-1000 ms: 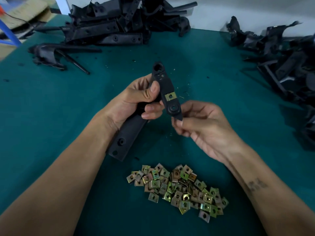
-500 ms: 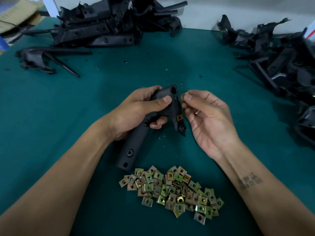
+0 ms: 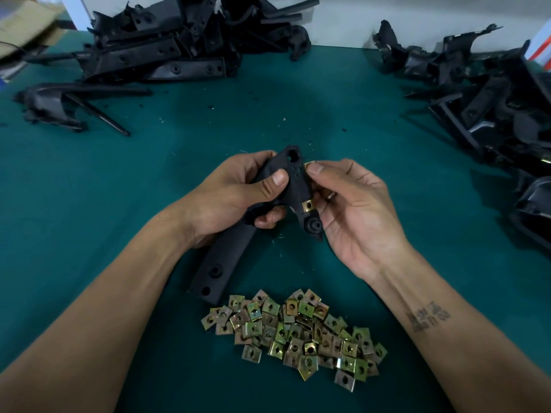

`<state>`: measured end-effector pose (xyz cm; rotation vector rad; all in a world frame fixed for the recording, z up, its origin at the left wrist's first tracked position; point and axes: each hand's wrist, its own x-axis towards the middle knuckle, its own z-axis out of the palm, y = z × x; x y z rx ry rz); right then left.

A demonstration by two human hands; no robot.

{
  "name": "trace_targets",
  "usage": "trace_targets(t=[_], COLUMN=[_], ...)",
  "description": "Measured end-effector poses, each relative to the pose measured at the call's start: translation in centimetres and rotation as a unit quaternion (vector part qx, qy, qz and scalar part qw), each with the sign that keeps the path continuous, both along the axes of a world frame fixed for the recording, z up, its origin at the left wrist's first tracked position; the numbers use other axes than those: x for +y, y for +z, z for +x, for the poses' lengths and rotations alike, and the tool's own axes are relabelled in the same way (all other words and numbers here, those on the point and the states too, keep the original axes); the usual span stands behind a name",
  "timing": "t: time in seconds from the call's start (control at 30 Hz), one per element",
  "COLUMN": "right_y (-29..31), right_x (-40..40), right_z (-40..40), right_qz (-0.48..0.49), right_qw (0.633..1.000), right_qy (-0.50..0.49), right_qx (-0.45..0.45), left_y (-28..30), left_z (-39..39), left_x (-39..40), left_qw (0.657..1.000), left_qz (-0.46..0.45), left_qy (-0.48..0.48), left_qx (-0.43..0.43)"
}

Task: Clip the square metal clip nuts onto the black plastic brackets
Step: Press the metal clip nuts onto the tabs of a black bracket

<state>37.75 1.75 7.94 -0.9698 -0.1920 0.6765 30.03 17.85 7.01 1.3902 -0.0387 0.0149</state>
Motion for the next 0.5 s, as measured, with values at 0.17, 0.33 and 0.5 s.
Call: trace_targets(t=[0.17, 0.33, 0.5], right_y=[-0.14, -0.14, 0.05], right_x=[-0.03, -0.10, -0.03], right_z=[0.25, 0.24, 0.12], right_qz=[-0.014, -0.015, -0.014], right_qw=[1.000, 0.999, 0.998], right_qy=[0.018, 0.029, 0.052], right_qx=[0.013, -0.004, 0.030], left_y=[-0.06, 0.00, 0.04], left_z=[0.07, 0.05, 0.07], left_x=[0.08, 0.17, 0.07], left_qw=[1.000, 1.000, 1.000], left_qz=[0.001, 0.003, 0.009], left_qy=[-0.004, -0.011, -0.021], left_qx=[-0.003, -0.006, -0.001])
